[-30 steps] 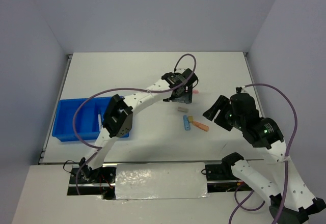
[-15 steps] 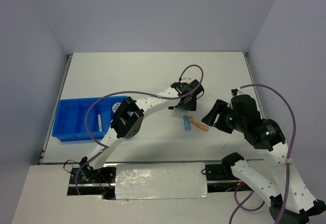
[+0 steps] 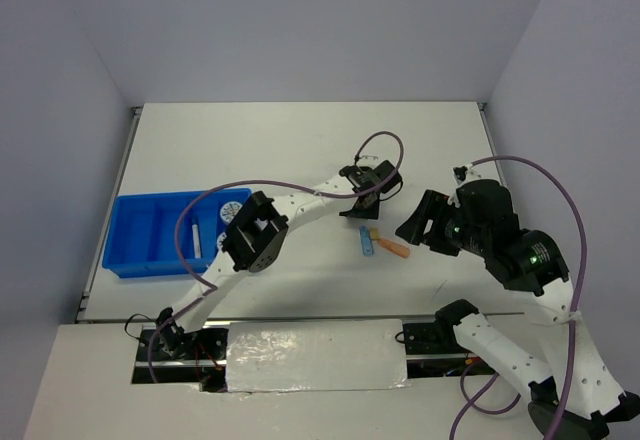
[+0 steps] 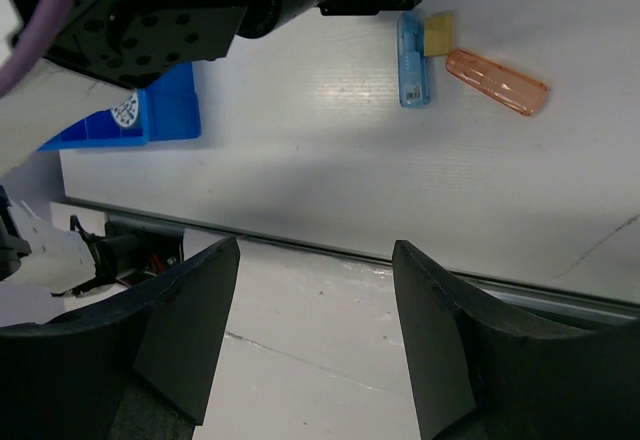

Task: Sort the stationery into containers
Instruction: Pick up the stationery from the center of the board, then place the stationery in the storage box.

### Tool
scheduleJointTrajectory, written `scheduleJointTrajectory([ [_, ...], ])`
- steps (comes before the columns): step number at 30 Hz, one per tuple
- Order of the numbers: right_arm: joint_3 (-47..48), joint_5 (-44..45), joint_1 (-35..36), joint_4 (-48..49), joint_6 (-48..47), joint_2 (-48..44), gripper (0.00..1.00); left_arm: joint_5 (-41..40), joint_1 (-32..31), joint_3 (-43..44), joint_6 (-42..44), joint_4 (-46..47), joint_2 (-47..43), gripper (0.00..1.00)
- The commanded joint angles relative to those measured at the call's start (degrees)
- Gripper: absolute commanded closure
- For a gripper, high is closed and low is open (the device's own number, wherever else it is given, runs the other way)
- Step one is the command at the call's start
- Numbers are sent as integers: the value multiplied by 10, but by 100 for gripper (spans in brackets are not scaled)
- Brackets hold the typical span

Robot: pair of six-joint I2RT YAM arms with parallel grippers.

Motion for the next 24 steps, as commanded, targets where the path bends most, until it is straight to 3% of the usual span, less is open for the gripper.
scheduleJointTrajectory([
  [1, 38, -7, -2, 1, -14, 3, 29, 1, -6, -8, 0, -18, 12, 45],
  [5, 47, -11, -2, 8, -16, 10, 29, -6, -6, -66, -4, -4, -65, 65],
  [12, 12, -31, -2, 52, -26, 19, 29, -112, 52, -102, 11, -68, -291, 65],
  [15, -7, -45, -2, 75, -33, 33, 29, -130, 130, -167, -2, -117, -381, 64],
  [18, -10, -56, -2, 95, -39, 60, 29, -124, 246, -268, -6, -125, -470, 64],
  [24, -1, -70, -2, 125, -46, 93, 29, -28, 397, -429, -5, -85, -596, 60],
])
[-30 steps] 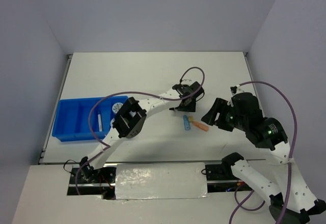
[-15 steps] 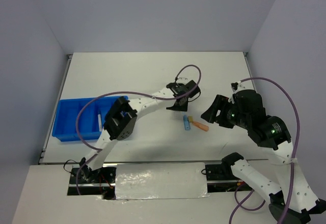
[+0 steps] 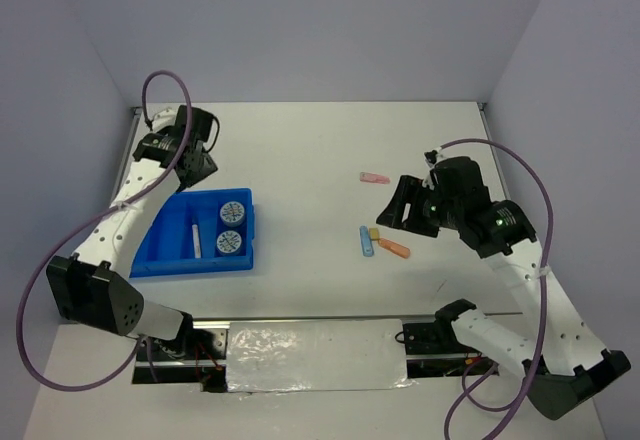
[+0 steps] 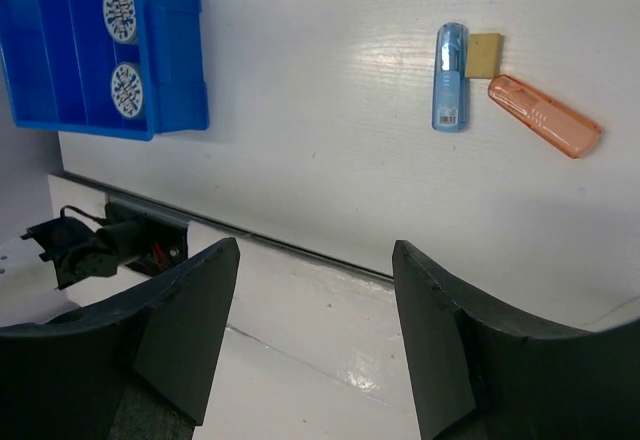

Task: Sort the stationery into containers
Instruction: Place the stationery in the storage box.

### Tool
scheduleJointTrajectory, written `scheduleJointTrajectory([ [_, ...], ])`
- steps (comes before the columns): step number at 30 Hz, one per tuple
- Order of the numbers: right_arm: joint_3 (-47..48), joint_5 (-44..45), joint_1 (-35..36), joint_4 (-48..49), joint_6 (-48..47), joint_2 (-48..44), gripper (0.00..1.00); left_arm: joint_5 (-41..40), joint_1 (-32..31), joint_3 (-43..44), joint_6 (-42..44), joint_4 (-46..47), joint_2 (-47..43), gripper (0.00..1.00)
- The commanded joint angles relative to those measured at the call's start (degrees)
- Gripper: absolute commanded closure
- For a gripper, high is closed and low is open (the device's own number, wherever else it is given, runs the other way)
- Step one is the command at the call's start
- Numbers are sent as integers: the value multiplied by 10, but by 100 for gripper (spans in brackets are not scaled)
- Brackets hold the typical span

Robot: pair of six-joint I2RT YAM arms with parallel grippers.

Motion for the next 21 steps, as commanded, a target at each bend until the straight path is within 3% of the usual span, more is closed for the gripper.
scheduleJointTrajectory([
  [1, 8, -26, -2, 49, -16, 7, 29, 67, 30, -67, 3, 4, -22, 58],
  [3, 6, -32, -3, 54, -18, 14, 29, 54, 58, -74, -4, -10, -26, 53],
  [8, -12, -48, -3, 69, -17, 9, 29, 59, 146, -128, 2, 3, -32, 52],
  [21, 1, -54, -2, 59, -30, 22, 29, 40, 210, -182, 44, 90, 33, 27],
])
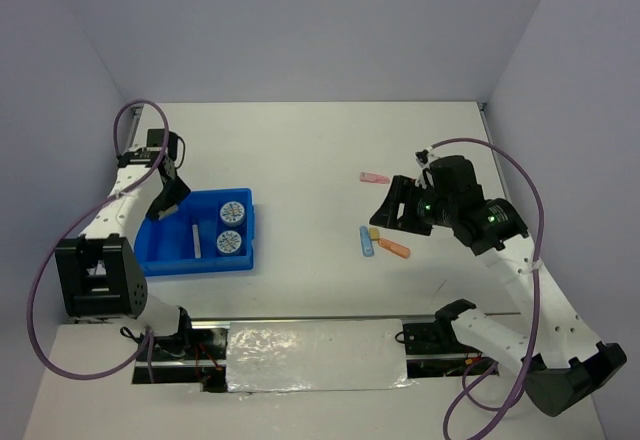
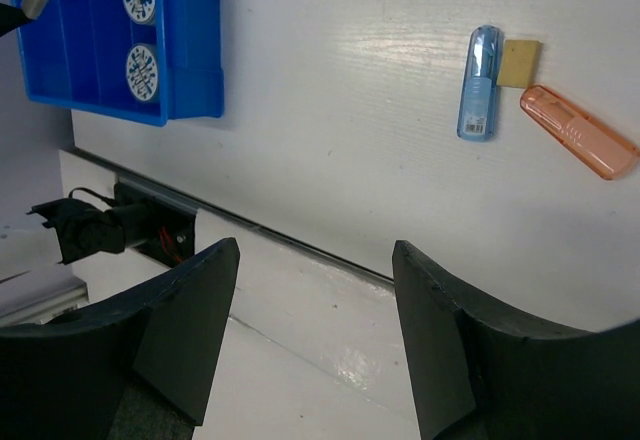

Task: Sort the stationery into containers
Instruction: Place the stationery in the storage box, then pick up the stationery from the center of the board.

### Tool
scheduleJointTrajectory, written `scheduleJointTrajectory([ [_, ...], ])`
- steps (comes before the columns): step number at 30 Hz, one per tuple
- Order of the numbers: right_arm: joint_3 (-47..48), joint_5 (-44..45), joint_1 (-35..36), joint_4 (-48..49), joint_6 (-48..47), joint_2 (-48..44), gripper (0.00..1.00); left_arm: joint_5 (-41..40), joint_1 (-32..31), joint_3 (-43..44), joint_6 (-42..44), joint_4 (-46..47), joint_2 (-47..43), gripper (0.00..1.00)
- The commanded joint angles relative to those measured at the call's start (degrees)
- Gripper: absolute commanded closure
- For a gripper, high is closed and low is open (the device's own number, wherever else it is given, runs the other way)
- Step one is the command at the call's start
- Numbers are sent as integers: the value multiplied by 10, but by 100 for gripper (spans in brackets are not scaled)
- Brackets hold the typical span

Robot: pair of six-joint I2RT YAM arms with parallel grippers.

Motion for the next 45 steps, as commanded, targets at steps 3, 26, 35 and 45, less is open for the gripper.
scheduleJointTrajectory([
  [3, 34, -8, -3, 7, -20, 7, 29, 9, 23, 2, 34, 52, 46, 14],
  [26, -81, 171, 0, 158, -68, 243, 52, 219, -166, 190, 145, 5, -52, 1],
  [35, -40, 193, 0, 178, -96, 387, 50, 272, -176, 158, 191, -2, -85, 1],
  [45, -20, 180, 13, 189, -97, 433, 50, 265, -176, 160, 222, -23, -99, 1],
])
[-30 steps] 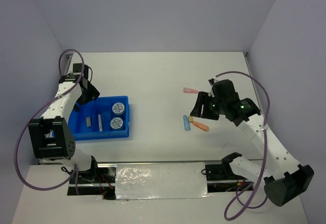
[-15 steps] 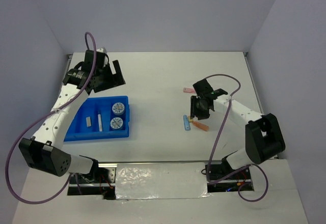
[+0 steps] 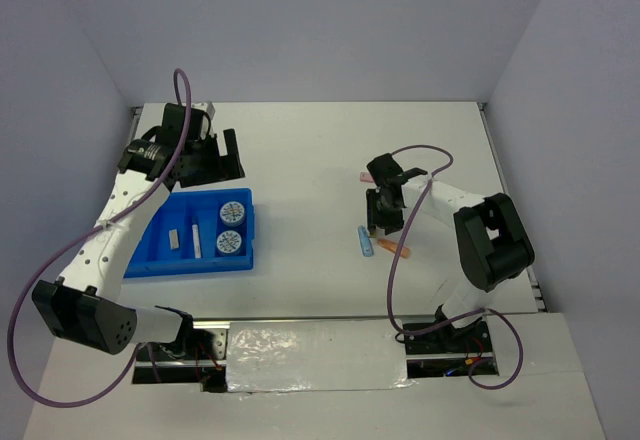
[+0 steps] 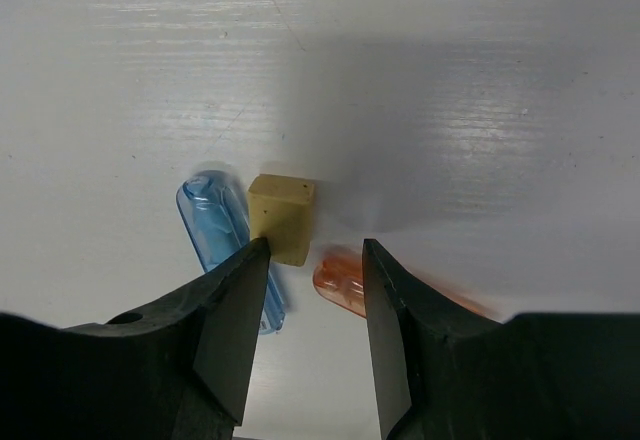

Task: Sort the stationery into containers
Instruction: Pick up the stationery from the center of the board.

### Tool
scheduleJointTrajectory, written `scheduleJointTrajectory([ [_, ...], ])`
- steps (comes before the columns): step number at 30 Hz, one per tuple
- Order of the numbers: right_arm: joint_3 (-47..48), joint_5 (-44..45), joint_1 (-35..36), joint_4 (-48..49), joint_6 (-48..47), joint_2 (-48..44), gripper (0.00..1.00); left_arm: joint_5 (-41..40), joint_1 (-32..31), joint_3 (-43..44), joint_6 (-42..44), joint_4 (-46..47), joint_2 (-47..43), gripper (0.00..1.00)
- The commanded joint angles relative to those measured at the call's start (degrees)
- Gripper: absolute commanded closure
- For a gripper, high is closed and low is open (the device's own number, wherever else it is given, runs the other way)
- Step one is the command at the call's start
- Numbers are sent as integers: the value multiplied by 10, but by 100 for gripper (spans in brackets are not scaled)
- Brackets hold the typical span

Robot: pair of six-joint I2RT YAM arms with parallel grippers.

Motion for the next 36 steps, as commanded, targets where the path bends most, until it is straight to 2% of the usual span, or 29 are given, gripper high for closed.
scheduleJointTrajectory([
  [1, 21, 2, 11, 26, -2, 6, 50, 7, -2, 7, 18, -4, -18, 1],
  [8, 24, 5, 12, 24, 5, 31, 51, 7, -2, 1, 21, -5, -17, 1],
  [16, 27, -1, 19, 32, 20, 20, 52, 8, -2, -6, 24, -9, -17, 1],
  [24, 29, -6, 19, 39, 29, 38, 74, -1, -2, 3, 31, -19, -18, 1],
  [25, 29, -8, 21, 42, 29, 35, 79, 0, -2, 4, 31, -20, -18, 1],
  [29, 44, 19, 24, 29, 28, 6, 85, 13, -2, 5, 24, -18, -18, 1],
  [33, 97, 49, 33, -3, 28, -88, 86, 110, -2, 4, -7, 40, -23, 1],
  [36, 128, -37, 57, 4, 19, -146, 86, 258, -2, -31, -43, 133, -45, 1],
])
